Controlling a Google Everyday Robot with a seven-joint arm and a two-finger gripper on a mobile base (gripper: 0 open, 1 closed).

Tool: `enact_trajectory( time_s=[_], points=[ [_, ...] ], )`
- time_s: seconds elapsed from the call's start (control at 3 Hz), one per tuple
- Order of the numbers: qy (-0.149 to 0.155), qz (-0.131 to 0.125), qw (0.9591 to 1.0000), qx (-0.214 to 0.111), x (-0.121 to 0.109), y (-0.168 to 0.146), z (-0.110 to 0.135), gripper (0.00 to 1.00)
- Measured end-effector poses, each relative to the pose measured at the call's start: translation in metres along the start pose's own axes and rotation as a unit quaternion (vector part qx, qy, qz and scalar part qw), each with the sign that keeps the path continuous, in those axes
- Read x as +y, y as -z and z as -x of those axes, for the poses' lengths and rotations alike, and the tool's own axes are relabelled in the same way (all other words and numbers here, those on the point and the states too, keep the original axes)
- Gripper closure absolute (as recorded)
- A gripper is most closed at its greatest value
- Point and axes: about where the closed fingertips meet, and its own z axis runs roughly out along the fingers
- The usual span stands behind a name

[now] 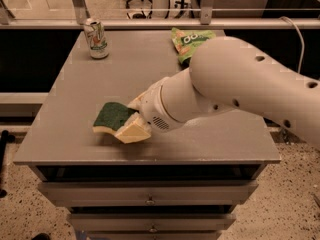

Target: Move sponge near green rice chip bag

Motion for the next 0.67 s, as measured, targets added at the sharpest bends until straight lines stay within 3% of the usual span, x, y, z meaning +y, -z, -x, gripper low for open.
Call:
enact_trajectory(
  time_s=[0.33,0.67],
  points=[
    [0.0,0.0,1.0,0.0,0.0,0.0,0.0,1.0],
    [-0.003,-0.026,0.9996,0.007,-0.023,0.014,-0.009,1.0]
  ],
)
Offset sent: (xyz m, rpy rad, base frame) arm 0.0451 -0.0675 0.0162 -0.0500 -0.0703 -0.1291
